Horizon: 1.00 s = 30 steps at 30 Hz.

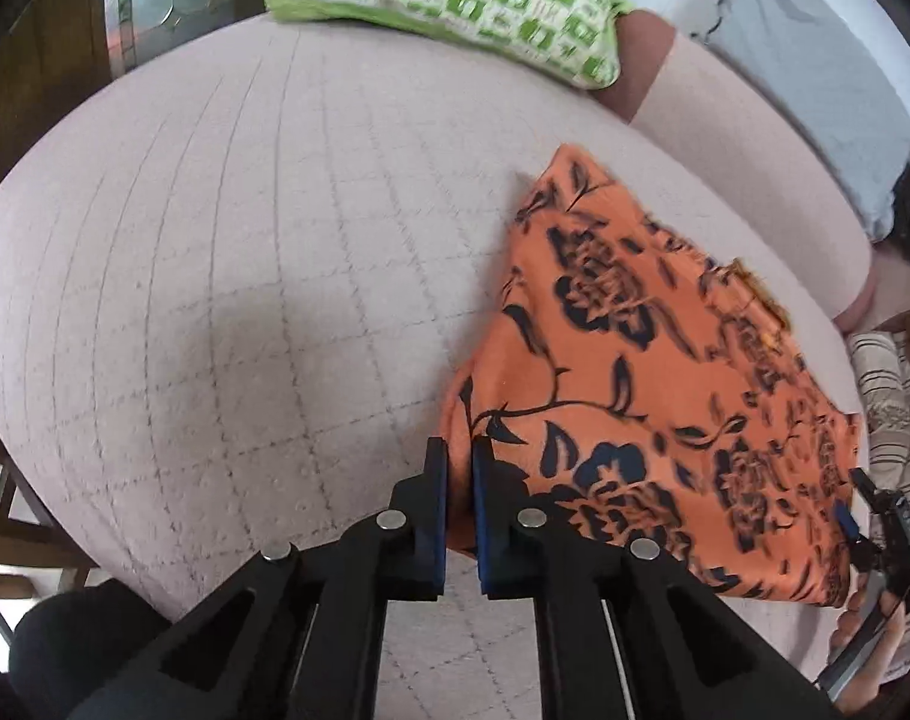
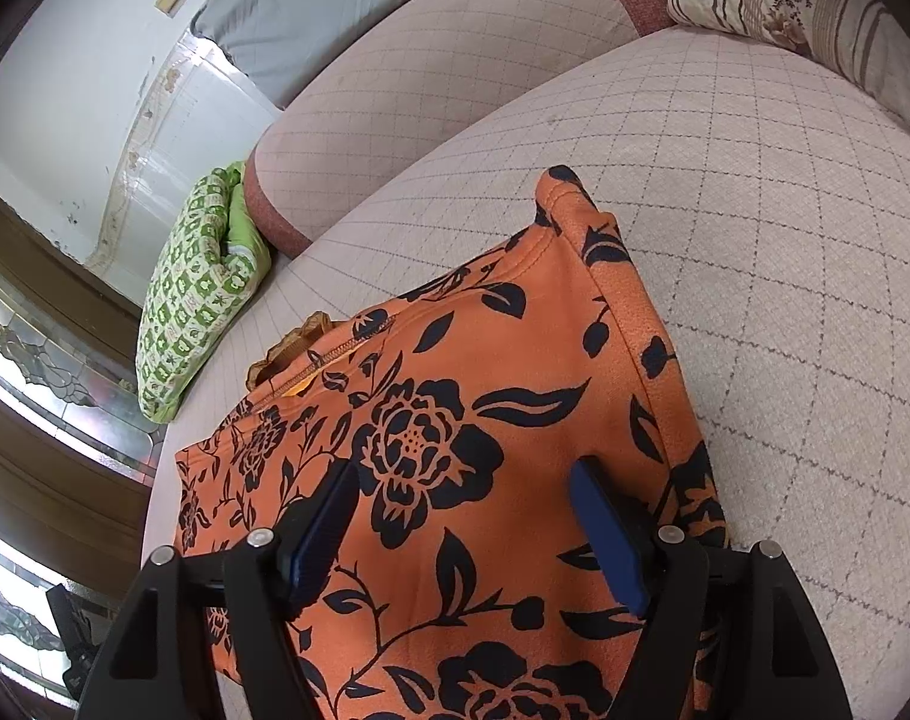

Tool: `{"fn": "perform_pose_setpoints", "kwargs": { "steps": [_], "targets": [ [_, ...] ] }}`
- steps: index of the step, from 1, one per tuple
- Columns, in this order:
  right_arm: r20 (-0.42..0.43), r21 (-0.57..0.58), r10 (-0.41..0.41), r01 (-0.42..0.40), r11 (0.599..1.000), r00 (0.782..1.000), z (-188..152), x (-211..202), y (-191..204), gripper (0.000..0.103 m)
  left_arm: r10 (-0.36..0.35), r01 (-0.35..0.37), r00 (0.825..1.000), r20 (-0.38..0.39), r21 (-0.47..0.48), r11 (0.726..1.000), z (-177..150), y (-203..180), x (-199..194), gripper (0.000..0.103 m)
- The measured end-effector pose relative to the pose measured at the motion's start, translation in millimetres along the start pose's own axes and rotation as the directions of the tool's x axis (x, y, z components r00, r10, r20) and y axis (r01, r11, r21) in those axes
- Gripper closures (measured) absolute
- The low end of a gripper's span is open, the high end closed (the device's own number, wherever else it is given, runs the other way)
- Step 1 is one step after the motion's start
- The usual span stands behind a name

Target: Fold small clothes

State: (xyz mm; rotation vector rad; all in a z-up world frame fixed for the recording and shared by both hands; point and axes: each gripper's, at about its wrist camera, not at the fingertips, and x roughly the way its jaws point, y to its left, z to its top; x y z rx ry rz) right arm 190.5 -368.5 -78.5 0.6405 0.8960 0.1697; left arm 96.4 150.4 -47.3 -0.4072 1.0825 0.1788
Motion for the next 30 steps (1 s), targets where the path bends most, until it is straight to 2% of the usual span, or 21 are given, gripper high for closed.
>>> {"fn": "perform_pose_setpoints", "kwargs": {
  "steps": [1,3,5,6,7,9,10,11,12,13,14,15,16,18,19,21,24,30],
  "targets": [
    [0.000,-0.001,-0.002,0.002,1.000,1.000,0,0,0,0.027,0.023,-0.023,1.000,-0.018,0.013,1.000,-4,-3,5,0.094],
    [-0.002,-0.004,-0.004,0.004,1.000,1.000,0,1,1,0.027,0.068,-0.067,0.998,-0.007,0.091,0.994,-5,-16,2,0.092],
    [-0.003,-0.003,-0.003,0.003,1.000,1.000,1,1,0,0.026,0.037,-0.040,0.999,0.021,0.139,0.989,3,-29,-10,0.086],
    [-0.003,-0.002,-0.001,0.001,1.000,1.000,1,1,0,0.026,0.015,-0.022,0.999,0.046,0.154,0.988,8,-34,-16,0.072],
    [-0.003,-0.002,-0.001,0.001,1.000,1.000,1,1,1,0.026,-0.003,-0.014,0.995,0.098,0.177,0.984,18,-41,-26,0.051],
    [-0.003,-0.001,0.000,0.000,1.000,1.000,0,1,1,0.025,-0.022,-0.016,0.981,0.190,0.196,0.980,34,-49,-32,0.030],
    [-0.002,-0.001,-0.001,0.001,1.000,1.000,0,1,1,0.025,-0.036,-0.012,0.975,0.221,0.213,0.977,50,-53,-26,0.030],
    [-0.003,-0.004,-0.001,0.001,1.000,1.000,0,2,2,0.024,-0.038,-0.010,0.977,0.211,0.226,0.974,62,-54,-15,0.030],
    [-0.004,-0.009,-0.003,0.003,1.000,1.000,0,2,2,0.024,-0.023,-0.020,0.983,0.185,0.229,0.973,74,-53,-1,0.031],
    [-0.004,-0.013,-0.005,0.005,1.000,1.000,0,2,3,0.024,-0.002,-0.030,0.990,0.140,0.228,0.973,88,-53,23,0.039],
    [-0.005,-0.015,-0.005,0.005,1.000,1.000,0,2,3,0.024,0.005,-0.030,0.994,0.111,0.225,0.974,97,-51,37,0.047],
    [-0.004,-0.015,-0.005,0.005,1.000,1.000,-1,2,3,0.024,0.028,-0.045,0.996,0.082,0.218,0.975,104,-51,51,0.063],
    [-0.004,-0.015,-0.002,0.002,1.000,1.000,-1,2,3,0.024,0.053,-0.064,0.997,0.056,0.220,0.973,110,-51,62,0.071],
    [-0.005,-0.014,0.002,-0.002,1.000,1.000,-1,2,2,0.024,0.060,-0.064,0.998,0.029,0.226,0.972,121,-51,77,0.077],
    [-0.006,-0.014,0.001,-0.001,1.000,1.000,-1,2,2,0.024,0.091,-0.088,0.996,0.000,0.234,0.968,126,-52,88,0.092],
    [-0.007,-0.018,-0.002,0.002,1.000,1.000,-1,3,3,0.024,0.122,-0.116,0.992,-0.012,0.236,0.965,130,-51,95,0.095],
    [-0.010,-0.029,-0.008,0.008,1.000,1.000,-1,5,4,0.022,0.208,-0.202,0.978,0.001,0.244,0.949,137,-50,106,0.100],
    [-0.008,-0.050,-0.013,0.013,0.999,1.000,-2,6,7,0.018,0.208,-0.212,0.977,0.043,0.282,0.936,133,-49,95,0.100]
  ]
}}
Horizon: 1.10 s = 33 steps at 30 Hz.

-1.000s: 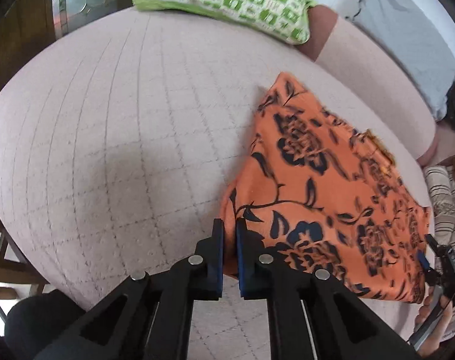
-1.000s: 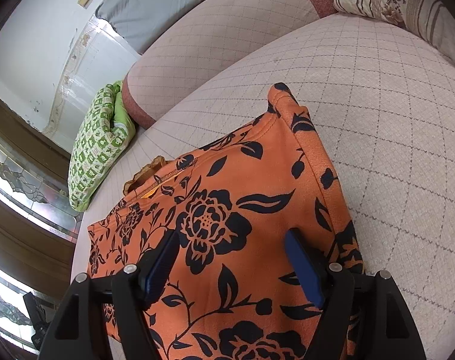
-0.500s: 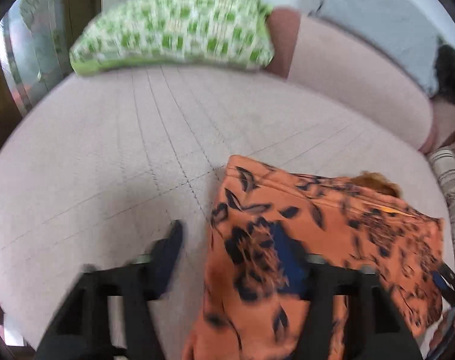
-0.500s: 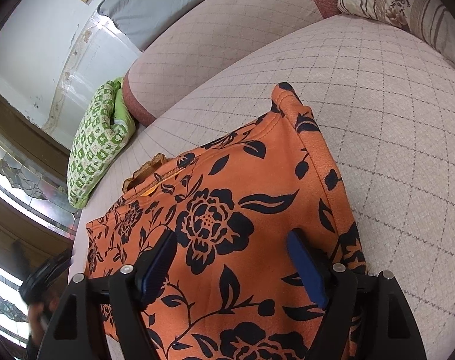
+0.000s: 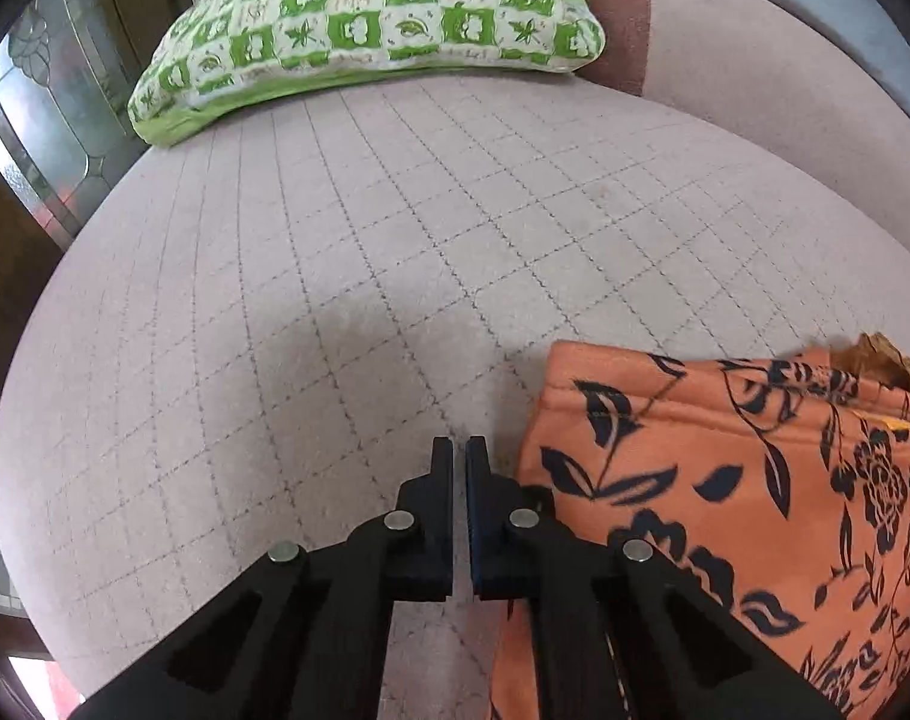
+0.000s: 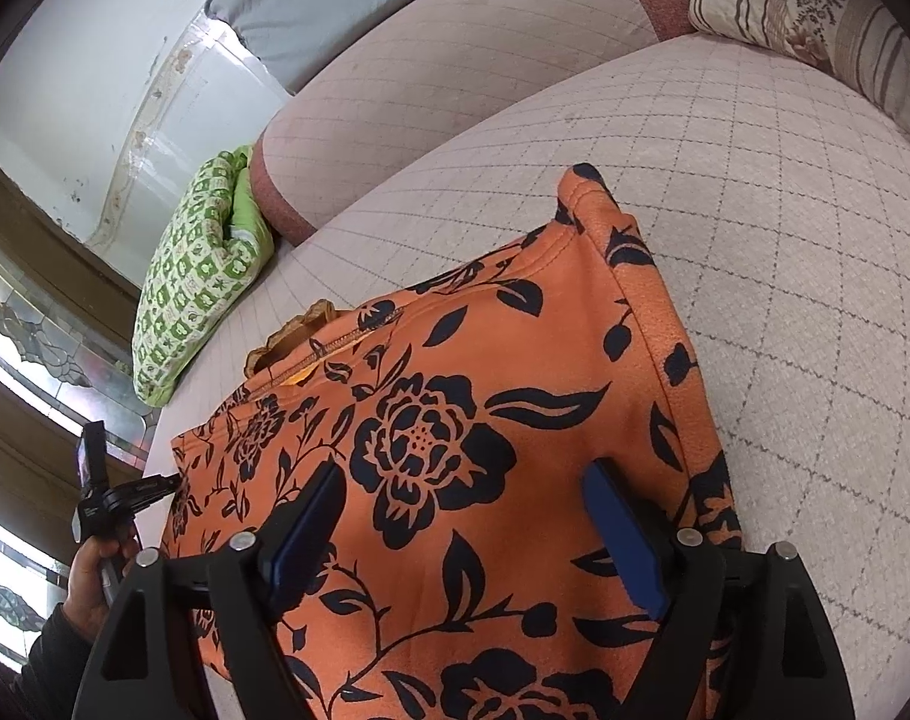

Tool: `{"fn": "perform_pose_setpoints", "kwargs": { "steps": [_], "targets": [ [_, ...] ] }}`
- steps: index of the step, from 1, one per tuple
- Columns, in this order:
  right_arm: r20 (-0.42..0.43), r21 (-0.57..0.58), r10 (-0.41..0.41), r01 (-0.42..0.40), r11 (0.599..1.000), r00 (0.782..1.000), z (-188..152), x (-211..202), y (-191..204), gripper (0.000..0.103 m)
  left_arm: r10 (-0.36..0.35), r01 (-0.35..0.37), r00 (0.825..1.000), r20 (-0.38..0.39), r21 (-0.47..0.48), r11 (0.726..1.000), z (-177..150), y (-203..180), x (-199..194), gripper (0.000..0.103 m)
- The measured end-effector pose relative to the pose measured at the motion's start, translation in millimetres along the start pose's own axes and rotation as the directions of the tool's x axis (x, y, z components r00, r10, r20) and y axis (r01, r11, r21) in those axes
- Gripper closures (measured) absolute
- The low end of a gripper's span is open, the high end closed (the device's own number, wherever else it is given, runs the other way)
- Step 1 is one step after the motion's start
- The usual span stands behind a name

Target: Fold small clothes

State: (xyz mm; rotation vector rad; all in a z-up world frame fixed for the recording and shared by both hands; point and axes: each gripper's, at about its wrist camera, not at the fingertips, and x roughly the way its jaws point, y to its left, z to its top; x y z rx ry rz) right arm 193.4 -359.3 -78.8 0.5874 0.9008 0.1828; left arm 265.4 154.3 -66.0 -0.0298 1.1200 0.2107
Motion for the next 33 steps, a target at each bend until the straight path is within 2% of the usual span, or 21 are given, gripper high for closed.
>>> {"fn": "perform_pose_setpoints", "kwargs": {
  "steps": [6,12,14,15,16,18,20,21,23,24,25,27,28,29,31,33],
  "targets": [
    [0.004,-0.017,-0.009,0.009,1.000,1.000,-1,1,2,0.017,-0.002,0.002,0.999,0.039,0.013,1.000,-14,-6,-32,0.100],
    [0.008,-0.037,-0.019,0.019,0.999,1.000,-1,2,5,0.015,-0.019,0.016,0.997,0.072,0.038,0.999,-25,-17,-60,0.094],
    [0.008,-0.040,-0.019,0.019,0.999,1.000,-1,1,5,0.015,-0.027,0.024,0.997,0.073,0.038,0.999,-32,-22,-68,0.090],
    [0.011,-0.040,-0.022,0.022,0.999,1.000,0,-2,6,0.015,-0.034,0.032,0.996,0.077,0.036,0.999,-37,-24,-73,0.082],
    [0.033,-0.047,-0.032,0.033,0.998,0.999,0,-8,9,0.015,-0.046,0.043,0.996,0.083,0.036,0.998,-40,-26,-79,0.069],
    [0.139,-0.157,-0.029,0.051,0.986,0.990,-1,-31,29,0.015,-0.065,0.061,0.993,0.104,0.039,0.997,-49,-29,-86,0.053],
    [0.167,-0.231,0.007,0.032,0.973,0.986,-4,-40,43,0.015,-0.089,0.080,0.988,0.129,0.071,0.994,-62,-36,-90,0.048],
    [0.139,-0.231,0.022,0.011,0.973,0.990,-5,-37,44,0.015,-0.096,0.085,0.987,0.130,0.085,0.993,-68,-40,-89,0.046],
    [0.002,-0.145,-0.009,0.009,0.989,1.000,-6,-10,28,0.016,-0.080,0.069,0.993,0.082,0.129,0.989,-81,-50,-75,0.046],
    [-0.061,-0.074,-0.024,0.020,0.997,0.998,-7,4,12,0.018,-0.058,0.051,0.997,0.047,0.142,0.989,-84,-52,-63,0.046],
    [-0.027,-0.029,0.004,-0.005,1.000,1.000,-5,0,5,0.019,-0.041,0.037,0.999,0.028,0.146,0.989,-87,-53,-57,0.044],
    [0.032,-0.019,0.000,0.000,1.000,0.999,0,-21,8,0.018,-0.032,0.022,0.997,0.069,0.134,0.991,-90,-50,-64,0.043],
    [0.091,-0.022,-0.006,0.008,1.000,0.996,-2,-38,9,0.017,-0.021,0.008,0.996,0.088,0.145,0.989,-92,-51,-72,0.043],
    [0.115,0.002,-0.002,0.001,1.000,0.993,-6,-50,7,0.017,-0.021,0.002,0.993,0.115,0.162,0.987,-93,-53,-79,0.043],
    [0.113,0.070,0.057,-0.065,0.995,0.992,-21,-73,-1,0.017,-0.027,-0.014,0.980,0.198,0.203,0.979,-100,-60,-98,0.040],
    [0.096,0.107,0.044,-0.054,0.993,0.994,-37,-88,-6,0.017,-0.041,-0.009,0.971,0.235,0.210,0.978,-109,-67,-110,0.038]
  ]
}}
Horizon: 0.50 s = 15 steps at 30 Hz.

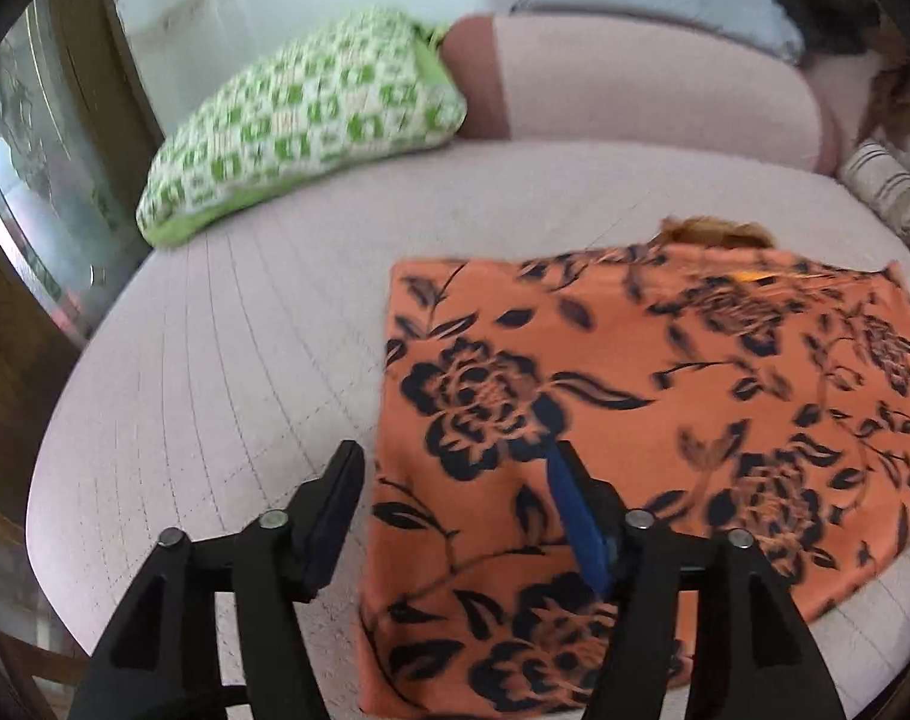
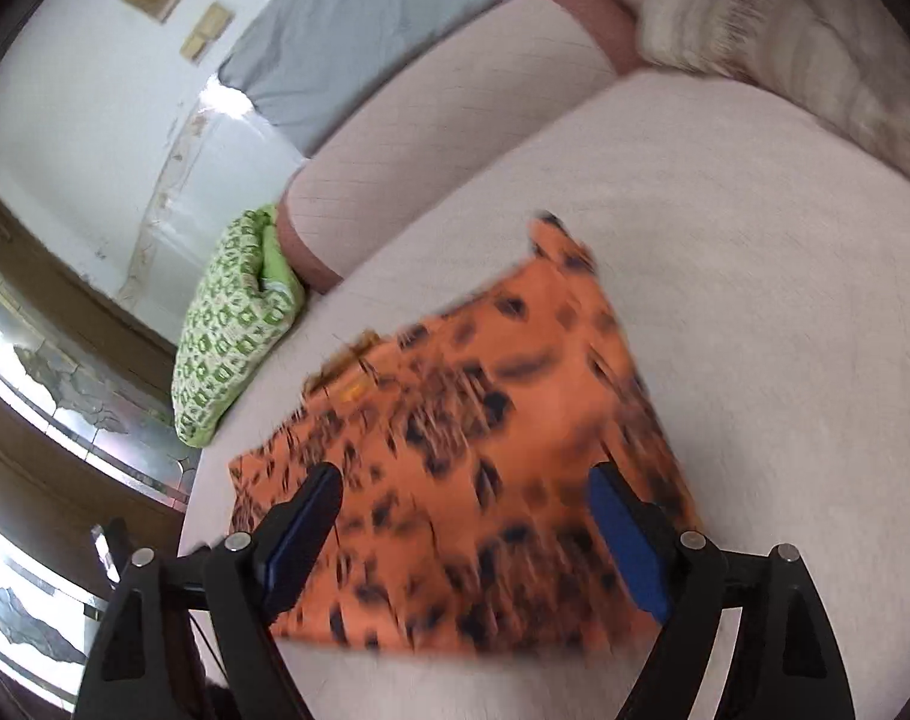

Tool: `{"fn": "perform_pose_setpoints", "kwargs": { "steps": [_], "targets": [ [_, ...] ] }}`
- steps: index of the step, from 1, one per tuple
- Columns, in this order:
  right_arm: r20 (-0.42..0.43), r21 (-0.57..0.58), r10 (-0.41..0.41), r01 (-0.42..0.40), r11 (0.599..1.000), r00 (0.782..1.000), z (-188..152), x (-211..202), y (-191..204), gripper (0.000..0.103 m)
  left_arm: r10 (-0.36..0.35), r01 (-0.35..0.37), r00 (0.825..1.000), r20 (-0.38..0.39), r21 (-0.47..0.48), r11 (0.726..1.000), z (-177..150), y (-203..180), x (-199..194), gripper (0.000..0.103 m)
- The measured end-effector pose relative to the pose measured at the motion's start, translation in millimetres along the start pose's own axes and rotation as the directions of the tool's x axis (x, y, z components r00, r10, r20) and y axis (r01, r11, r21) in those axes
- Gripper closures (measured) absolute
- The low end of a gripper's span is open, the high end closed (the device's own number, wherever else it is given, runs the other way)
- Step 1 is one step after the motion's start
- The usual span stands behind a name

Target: Fold small clothes

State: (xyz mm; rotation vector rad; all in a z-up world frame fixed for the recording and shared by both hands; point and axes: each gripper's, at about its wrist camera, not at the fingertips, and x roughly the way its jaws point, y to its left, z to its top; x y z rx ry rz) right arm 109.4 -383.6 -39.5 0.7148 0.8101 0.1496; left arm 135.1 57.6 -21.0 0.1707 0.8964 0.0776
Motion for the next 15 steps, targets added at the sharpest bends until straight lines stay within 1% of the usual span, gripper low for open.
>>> {"fn": "perform_pose_setpoints", "kwargs": {
  "steps": [2,4,7,8,11,13,15],
  "targets": [
    [-0.032,0.086,0.017,-0.014,0.996,0.999,-21,-14,-11,0.017,-0.055,0.056,0.998,0.018,-0.028,0.998,-8,-11,-9,0.038],
    [-0.065,0.177,0.052,-0.039,0.983,0.997,-36,-19,-22,0.017,-0.101,0.101,0.995,0.010,-0.019,0.995,-14,-24,-10,0.037],
    [-0.106,0.263,0.051,-0.021,0.965,0.993,-45,-6,-35,0.017,-0.117,0.116,0.993,0.016,0.041,0.992,-24,-48,-16,0.037],
    [-0.108,0.285,0.059,-0.027,0.958,0.992,-44,-2,-38,0.017,-0.121,0.120,0.992,0.017,0.050,0.991,-22,-46,-12,0.037],
    [-0.088,0.364,0.071,-0.035,0.931,0.994,-43,10,-48,0.017,-0.151,0.149,0.988,0.018,0.060,0.987,-28,-55,-11,0.037],
    [-0.053,0.406,0.070,-0.043,0.913,0.996,-38,12,-53,0.017,-0.155,0.154,0.988,0.008,0.074,0.985,-31,-61,-9,0.037],
    [-0.014,0.403,0.050,-0.040,0.914,0.999,-33,9,-53,0.017,-0.151,0.152,0.988,-0.021,0.082,0.985,-34,-64,-1,0.034]
  ]
}}
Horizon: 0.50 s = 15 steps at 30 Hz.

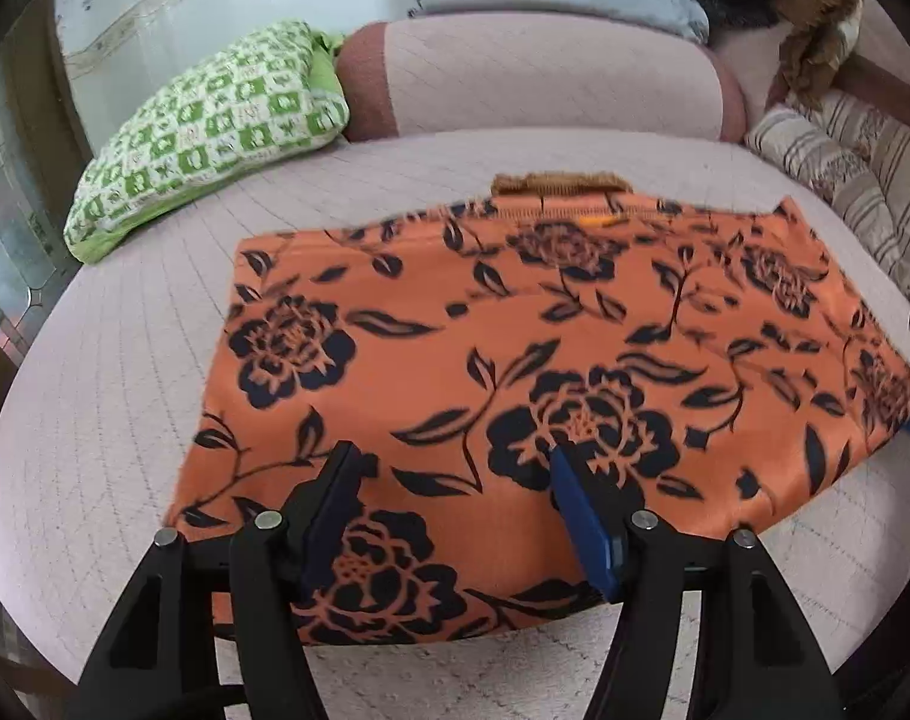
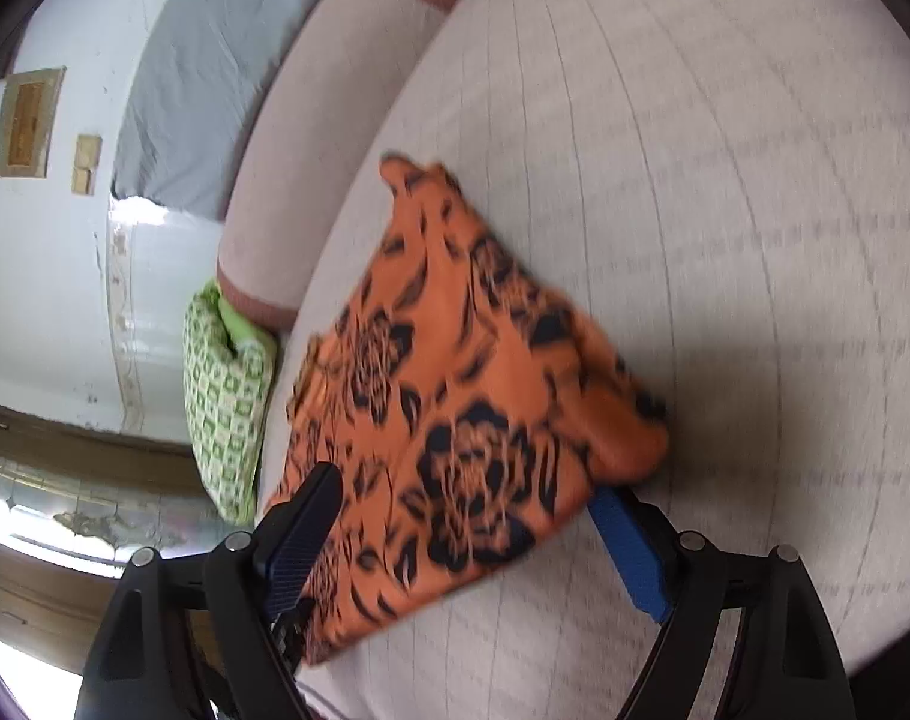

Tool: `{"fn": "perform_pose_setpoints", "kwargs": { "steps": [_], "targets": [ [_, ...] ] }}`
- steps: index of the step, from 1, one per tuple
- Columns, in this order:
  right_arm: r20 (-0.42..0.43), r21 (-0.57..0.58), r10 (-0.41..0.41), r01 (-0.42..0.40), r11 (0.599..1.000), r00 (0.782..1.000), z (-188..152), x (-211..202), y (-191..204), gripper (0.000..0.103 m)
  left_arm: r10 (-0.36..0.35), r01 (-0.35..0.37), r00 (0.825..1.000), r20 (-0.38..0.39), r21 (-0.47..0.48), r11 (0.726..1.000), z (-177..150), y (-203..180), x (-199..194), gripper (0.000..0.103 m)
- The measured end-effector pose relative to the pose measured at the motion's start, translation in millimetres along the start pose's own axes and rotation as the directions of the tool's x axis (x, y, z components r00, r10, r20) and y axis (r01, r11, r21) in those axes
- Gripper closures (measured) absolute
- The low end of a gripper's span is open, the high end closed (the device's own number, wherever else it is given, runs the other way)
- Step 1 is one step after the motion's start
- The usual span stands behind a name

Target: Fold small clothes

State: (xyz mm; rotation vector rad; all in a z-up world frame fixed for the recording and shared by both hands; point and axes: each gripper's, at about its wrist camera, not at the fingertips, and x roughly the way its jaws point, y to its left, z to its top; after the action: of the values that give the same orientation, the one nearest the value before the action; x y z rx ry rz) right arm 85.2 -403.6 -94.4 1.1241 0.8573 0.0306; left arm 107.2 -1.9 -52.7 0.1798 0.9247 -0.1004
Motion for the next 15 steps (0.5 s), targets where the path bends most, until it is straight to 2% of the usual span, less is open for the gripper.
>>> {"fn": "perform_pose_setpoints", "kwargs": {
  "steps": [1,2,3,4,7,10,13,15],
  "targets": [
    [0.016,0.010,0.004,-0.004,1.000,1.000,2,1,-2,0.023,0.002,-0.002,1.000,-0.012,0.000,1.000,-1,0,5,0.034],
    [0.010,0.031,-0.002,0.002,1.000,1.000,5,5,-5,0.040,0.001,-0.001,1.000,-0.011,-0.002,1.000,-2,1,5,0.034],
    [0.007,0.043,-0.009,0.008,0.999,1.000,6,9,-8,0.050,0.002,-0.002,1.000,-0.011,-0.002,1.000,-2,1,4,0.033],
    [0.009,0.044,-0.017,0.017,0.999,1.000,7,10,-8,0.064,-0.001,0.001,1.000,-0.016,-0.002,1.000,0,1,1,0.033],
    [0.025,-0.018,-0.067,0.068,0.998,0.997,6,13,1,0.065,-0.008,0.008,1.000,0.026,-0.012,1.000,2,2,-10,0.032],
    [0.016,-0.035,-0.108,0.109,0.993,0.994,8,21,0,0.064,-0.020,0.020,1.000,0.022,-0.016,1.000,4,4,-9,0.032],
    [0.017,-0.025,-0.073,0.074,0.997,0.997,8,25,0,0.044,-0.038,0.036,0.998,-0.052,-0.033,0.999,1,7,7,0.031],
    [0.017,-0.025,-0.078,0.078,0.997,0.997,9,26,5,0.041,-0.037,0.036,0.999,-0.036,-0.030,0.999,-2,6,7,0.030]
  ]
}}
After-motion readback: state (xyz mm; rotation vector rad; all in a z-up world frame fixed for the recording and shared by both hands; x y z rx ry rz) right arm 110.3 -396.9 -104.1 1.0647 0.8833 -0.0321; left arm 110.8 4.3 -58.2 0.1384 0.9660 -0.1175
